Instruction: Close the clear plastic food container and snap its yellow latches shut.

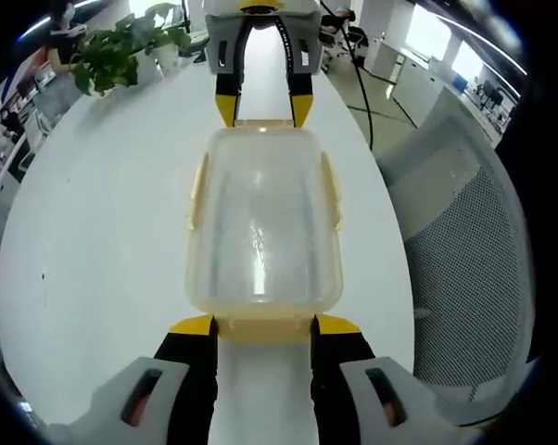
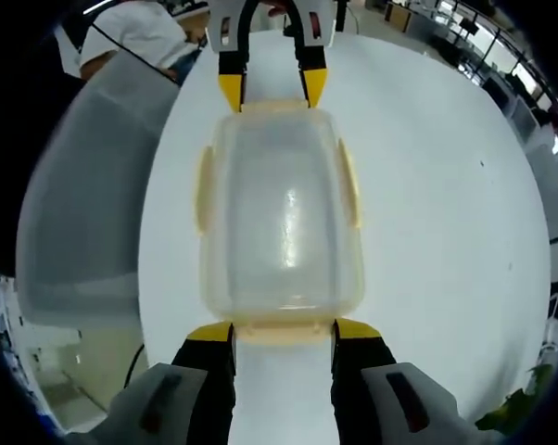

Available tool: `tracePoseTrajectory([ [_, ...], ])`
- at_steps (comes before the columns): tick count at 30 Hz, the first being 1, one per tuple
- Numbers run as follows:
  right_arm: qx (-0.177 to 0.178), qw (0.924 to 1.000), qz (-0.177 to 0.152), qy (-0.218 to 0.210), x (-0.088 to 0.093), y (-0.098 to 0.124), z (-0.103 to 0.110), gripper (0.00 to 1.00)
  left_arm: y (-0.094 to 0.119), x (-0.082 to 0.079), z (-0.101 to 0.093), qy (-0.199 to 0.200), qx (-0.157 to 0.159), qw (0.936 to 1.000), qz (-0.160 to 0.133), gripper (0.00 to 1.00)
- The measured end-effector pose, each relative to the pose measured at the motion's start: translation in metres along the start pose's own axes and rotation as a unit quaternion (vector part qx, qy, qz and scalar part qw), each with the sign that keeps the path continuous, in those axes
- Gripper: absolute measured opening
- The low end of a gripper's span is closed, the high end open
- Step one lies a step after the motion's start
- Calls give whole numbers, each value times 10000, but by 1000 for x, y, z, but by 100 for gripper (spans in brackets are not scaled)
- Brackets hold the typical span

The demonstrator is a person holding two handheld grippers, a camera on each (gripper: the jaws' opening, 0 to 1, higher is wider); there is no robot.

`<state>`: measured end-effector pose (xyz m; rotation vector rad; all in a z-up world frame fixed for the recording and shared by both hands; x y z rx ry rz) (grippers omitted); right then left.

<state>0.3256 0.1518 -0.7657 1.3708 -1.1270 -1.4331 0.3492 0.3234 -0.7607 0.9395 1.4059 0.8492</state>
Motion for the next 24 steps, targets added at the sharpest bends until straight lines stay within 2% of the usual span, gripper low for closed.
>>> tracePoseTrajectory([
  [24, 23, 10000, 21, -22, 1, -5, -1, 39, -4, 1, 3, -57, -18, 9999, 140, 38],
])
Point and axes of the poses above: the point that each gripper's makers call its tool centre point, and the gripper's own axes: y roughly backward along the fingers, z roughly to its left, x roughly out of its underside, the point moved 2 cm from there along y, roughly backward along the fingers, and after that the axes turned 6 degrees about y, right-handed, at the moved point
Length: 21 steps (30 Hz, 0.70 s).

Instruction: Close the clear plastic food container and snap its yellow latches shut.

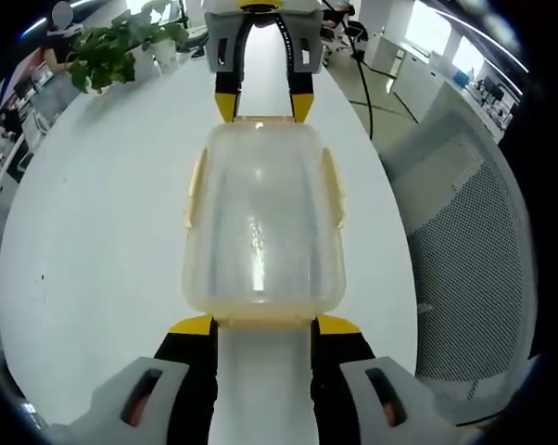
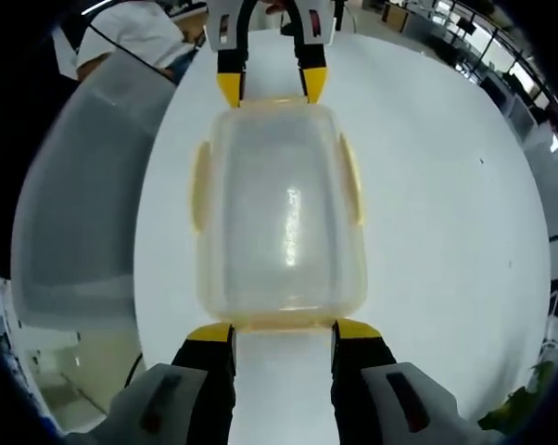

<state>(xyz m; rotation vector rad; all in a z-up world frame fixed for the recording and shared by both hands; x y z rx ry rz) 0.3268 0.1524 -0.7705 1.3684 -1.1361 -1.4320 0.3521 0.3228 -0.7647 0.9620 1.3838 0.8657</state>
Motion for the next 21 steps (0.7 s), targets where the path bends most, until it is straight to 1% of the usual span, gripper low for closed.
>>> tracePoseTrajectory([
  [6, 30, 10000, -36, -1, 0, 1, 1, 39, 0, 0, -1, -27, -17, 10000, 14, 38],
  [9, 80, 9999, -58, 28, 0, 2, 2, 40, 1, 1, -1, -69, -19, 10000, -48, 39],
  [12, 162, 9998, -118, -86, 1, 3, 1, 40, 2, 2, -1, -65, -16, 9999, -93, 39],
  [14, 174, 9992, -205, -288, 1, 4, 2, 40, 2, 3, 0, -111, -57, 9999, -70, 40],
  [18, 182, 9989, -228, -379, 3, 4, 2, 40, 3, 5, 0, 87, -1, 9999, -88, 39],
  [21, 163, 9988, -211, -405, 4, 5, 3, 41, 3, 8, -1, 135, 43, 9999, -40, 40],
])
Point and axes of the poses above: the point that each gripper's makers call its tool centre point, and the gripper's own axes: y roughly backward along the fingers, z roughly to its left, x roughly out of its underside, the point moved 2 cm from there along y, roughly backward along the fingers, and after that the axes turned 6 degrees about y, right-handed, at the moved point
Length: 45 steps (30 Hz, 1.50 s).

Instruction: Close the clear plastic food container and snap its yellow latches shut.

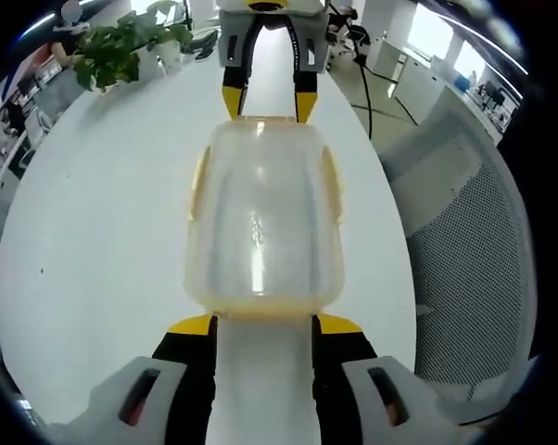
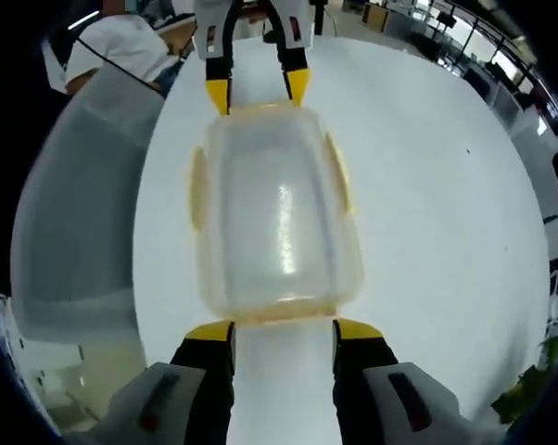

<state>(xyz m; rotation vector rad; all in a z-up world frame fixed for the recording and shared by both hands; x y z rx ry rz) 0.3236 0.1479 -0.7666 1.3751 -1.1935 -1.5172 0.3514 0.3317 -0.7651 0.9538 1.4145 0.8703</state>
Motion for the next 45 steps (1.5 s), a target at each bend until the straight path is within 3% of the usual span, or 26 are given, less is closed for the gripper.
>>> tracePoseTrajectory([
  [15, -29, 9999, -37, -149, 1, 4, 3, 42, 1, -2, 0, 95, -72, 9999, -54, 43],
  [18, -92, 9987, -181, -458, -1, 6, 4, 41, 2, -8, 1, 558, -67, 9981, -265, 42],
  [19, -84, 9988, -164, -457, 0, 6, 4, 41, 0, -3, 3, 535, -105, 9984, -123, 42],
  [26, -79, 9981, -207, -569, 0, 8, 6, 42, 0, 1, 1, 619, -120, 9980, -34, 43],
  [31, -59, 9951, -395, -902, 0, 13, 5, 42, 9, 4, 5, 976, -167, 9950, -88, 42],
  [33, -17, 9944, -494, -934, -2, 16, 4, 42, 12, 2, 6, 1297, -148, 9911, -275, 40],
  [38, -36, 9843, -768, -1590, -4, 20, 1, 41, 23, -1, 10, 2146, -82, 9739, -738, 36],
  [40, 27, 9851, -779, -1531, -4, 21, -2, 40, 26, -1, 14, 2345, -148, 9682, -854, 35],
  [42, 46, 9812, -817, -1747, -6, 23, -4, 42, 28, -1, 13, 2731, -92, 9571, -963, 36],
  [45, 81, 9760, -887, -1985, -9, 25, -8, 43, 29, -2, 13, 3343, 42, 9356, -1137, 36],
])
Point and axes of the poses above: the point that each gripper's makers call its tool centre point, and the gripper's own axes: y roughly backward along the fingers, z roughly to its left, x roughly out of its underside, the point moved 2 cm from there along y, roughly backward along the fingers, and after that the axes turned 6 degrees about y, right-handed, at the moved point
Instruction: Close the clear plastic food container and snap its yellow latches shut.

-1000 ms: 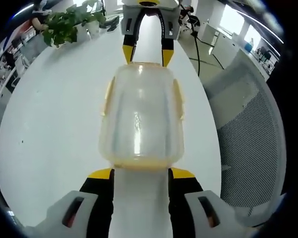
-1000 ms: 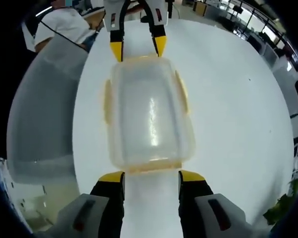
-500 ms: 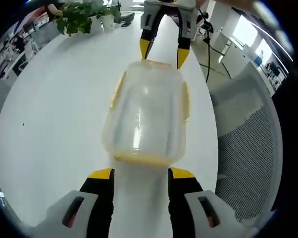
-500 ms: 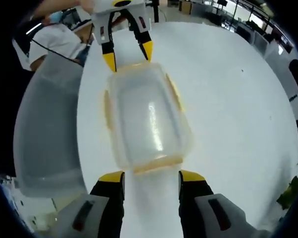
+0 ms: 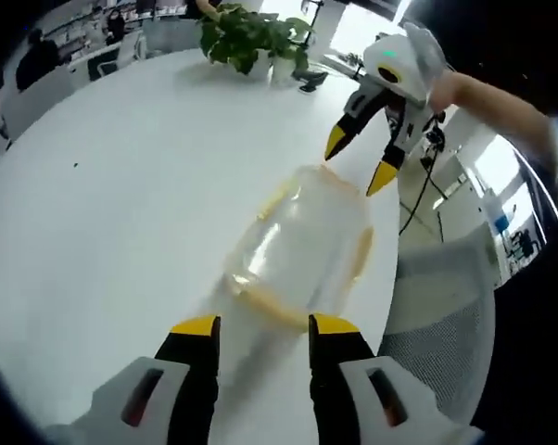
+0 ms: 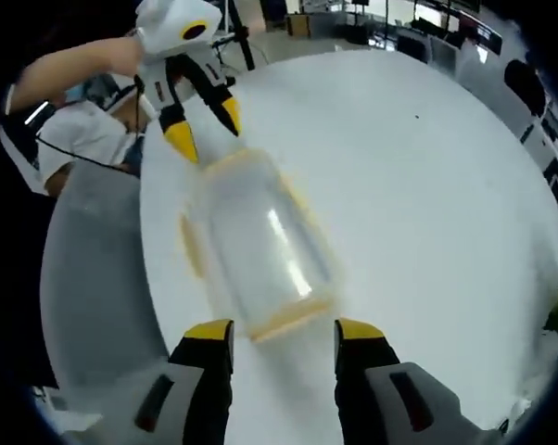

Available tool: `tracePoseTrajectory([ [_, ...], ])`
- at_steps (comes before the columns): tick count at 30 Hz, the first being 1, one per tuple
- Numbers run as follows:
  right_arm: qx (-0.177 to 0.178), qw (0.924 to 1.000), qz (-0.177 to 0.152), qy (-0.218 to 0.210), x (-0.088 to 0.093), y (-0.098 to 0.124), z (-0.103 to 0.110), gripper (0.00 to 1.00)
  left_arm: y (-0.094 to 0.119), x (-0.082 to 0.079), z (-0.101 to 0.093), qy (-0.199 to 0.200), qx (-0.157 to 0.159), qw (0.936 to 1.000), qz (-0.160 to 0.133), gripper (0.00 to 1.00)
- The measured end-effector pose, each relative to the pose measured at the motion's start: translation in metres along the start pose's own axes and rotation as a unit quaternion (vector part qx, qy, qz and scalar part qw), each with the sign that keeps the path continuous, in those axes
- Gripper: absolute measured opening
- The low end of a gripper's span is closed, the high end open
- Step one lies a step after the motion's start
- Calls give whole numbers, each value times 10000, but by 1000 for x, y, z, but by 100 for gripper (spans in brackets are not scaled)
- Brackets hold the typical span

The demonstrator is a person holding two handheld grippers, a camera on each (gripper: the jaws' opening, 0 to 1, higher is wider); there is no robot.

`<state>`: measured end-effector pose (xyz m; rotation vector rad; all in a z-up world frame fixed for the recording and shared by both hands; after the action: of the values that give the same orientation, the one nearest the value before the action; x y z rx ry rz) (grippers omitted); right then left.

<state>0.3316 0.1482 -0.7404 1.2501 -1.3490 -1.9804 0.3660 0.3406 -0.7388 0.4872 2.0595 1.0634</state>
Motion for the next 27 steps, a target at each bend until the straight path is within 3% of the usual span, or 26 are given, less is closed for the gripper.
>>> tracePoseTrajectory([
  [3, 43, 9997, -6, -255, -1, 0, -5, 43, 0, -3, 3, 817, 84, 9965, -181, 37],
  [8, 109, 9979, -139, -626, -1, -2, -8, 46, -3, 0, 11, 1404, -105, 9897, -275, 39],
  [15, 141, 9905, -288, -1335, 5, -6, -5, 42, -13, 5, 7, 1775, -195, 9835, -297, 40],
  [18, 221, 9828, -488, -1769, 6, -9, -7, 43, -17, 9, 5, 1848, -230, 9822, -252, 41],
  [23, 206, 9756, -644, -2089, 5, -10, -4, 40, -21, 8, 6, 2078, -245, 9773, -332, 40],
  [27, 177, 9723, -751, -2208, 2, -12, -4, 39, -20, 3, 6, 1955, -369, 9789, -475, 38],
])
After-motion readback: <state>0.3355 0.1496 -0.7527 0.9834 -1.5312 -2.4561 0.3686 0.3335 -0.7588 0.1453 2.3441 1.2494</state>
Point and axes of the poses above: the point that each gripper's makers call its tool centre point, and the gripper's own axes: y roughly backward along the fingers, z roughly to its left, x roughly out of its underside, the point moved 2 cm from there along y, roughly backward along the fingers, and after that the axes turned 6 degrees about y, right-handed, at the moved point
